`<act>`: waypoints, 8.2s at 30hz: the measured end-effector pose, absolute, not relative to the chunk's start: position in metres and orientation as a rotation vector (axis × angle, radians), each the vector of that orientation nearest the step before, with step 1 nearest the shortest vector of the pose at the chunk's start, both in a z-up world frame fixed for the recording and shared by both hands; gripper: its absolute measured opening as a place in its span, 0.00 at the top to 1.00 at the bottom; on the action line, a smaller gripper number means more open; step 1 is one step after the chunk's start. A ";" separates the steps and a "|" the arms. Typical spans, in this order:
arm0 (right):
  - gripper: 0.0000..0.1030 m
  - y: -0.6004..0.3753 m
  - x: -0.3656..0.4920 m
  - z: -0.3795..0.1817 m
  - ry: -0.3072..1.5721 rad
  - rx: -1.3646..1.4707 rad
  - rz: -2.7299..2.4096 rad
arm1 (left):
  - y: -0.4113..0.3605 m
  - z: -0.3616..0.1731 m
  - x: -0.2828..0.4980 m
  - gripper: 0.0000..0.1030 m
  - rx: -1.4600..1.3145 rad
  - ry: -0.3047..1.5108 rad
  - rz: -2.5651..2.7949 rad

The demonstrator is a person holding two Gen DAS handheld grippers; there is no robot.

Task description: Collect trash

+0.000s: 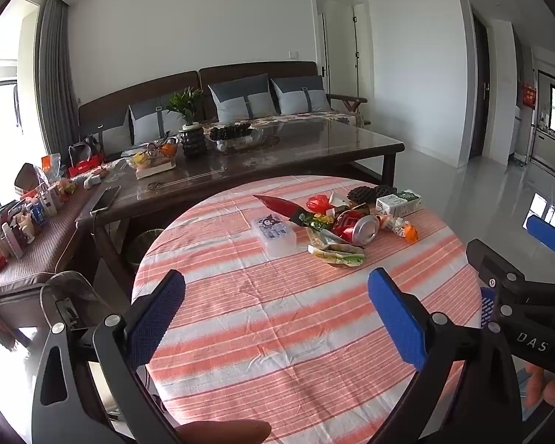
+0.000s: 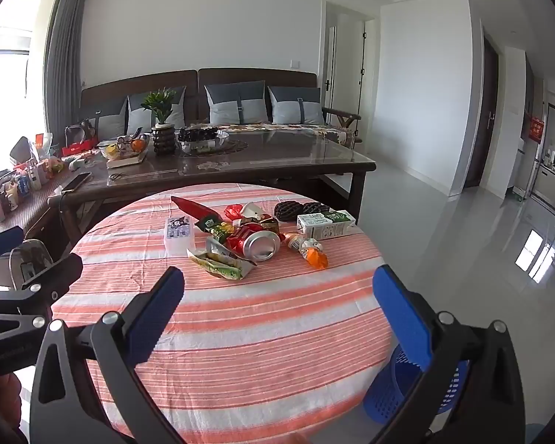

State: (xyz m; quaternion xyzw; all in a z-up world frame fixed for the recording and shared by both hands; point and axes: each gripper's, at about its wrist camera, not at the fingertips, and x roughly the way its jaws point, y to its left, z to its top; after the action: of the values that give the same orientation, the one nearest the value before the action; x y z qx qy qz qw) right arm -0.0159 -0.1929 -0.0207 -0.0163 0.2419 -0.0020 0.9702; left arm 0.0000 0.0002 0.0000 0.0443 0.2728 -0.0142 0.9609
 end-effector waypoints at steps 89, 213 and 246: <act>0.04 -0.196 -0.019 -0.019 0.481 -0.040 -0.004 | -0.008 0.004 -0.004 0.05 0.095 0.559 -0.033; 0.04 -0.199 -0.014 -0.030 0.532 -0.034 -0.014 | 0.012 -0.012 0.003 0.05 0.105 0.605 0.004; 0.04 -0.194 0.087 -0.130 0.779 0.057 0.033 | 0.045 -0.162 0.184 0.04 0.093 0.978 -0.036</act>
State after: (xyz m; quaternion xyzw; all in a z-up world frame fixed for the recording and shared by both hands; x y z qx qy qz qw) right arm 0.0867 -0.1944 -0.1301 0.0276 0.3797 0.0159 0.9246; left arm 0.1843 0.0452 -0.1615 0.0449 0.4697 -0.0172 0.8815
